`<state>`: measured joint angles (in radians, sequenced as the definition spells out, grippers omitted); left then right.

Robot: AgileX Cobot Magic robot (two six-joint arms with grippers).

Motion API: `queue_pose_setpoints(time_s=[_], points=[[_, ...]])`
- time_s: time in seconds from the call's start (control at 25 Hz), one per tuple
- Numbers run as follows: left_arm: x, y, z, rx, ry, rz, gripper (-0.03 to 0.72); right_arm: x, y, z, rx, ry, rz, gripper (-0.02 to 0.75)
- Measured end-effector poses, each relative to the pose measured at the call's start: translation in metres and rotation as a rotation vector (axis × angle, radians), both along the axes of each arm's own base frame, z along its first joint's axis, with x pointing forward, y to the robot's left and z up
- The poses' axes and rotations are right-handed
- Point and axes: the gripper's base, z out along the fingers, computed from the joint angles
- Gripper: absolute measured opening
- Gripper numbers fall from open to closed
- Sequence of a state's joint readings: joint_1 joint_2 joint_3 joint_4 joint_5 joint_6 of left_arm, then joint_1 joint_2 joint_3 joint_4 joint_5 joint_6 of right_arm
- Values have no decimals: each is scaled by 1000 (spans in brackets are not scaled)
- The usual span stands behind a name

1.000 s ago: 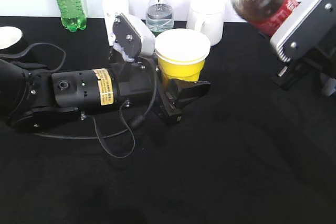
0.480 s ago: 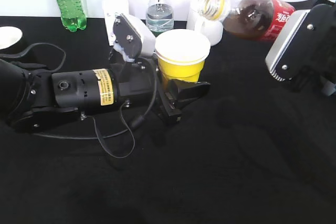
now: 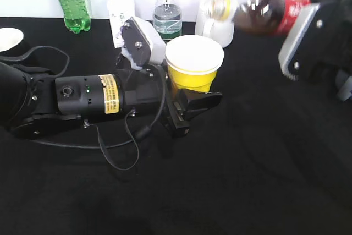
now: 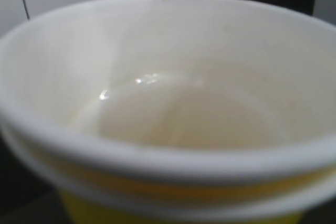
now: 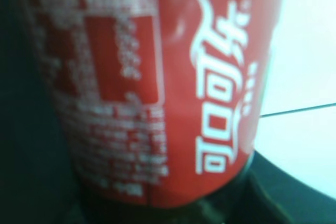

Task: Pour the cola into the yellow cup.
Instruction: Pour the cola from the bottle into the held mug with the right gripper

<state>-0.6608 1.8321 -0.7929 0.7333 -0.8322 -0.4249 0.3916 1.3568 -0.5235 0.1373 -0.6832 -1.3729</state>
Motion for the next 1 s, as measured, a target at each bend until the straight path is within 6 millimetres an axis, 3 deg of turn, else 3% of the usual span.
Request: queue_pose_setpoints(time_s=[1.0], points=[[-1, -1, 2, -30, 11, -5, 434, 2, 1, 4, -204, -78, 12, 396]])
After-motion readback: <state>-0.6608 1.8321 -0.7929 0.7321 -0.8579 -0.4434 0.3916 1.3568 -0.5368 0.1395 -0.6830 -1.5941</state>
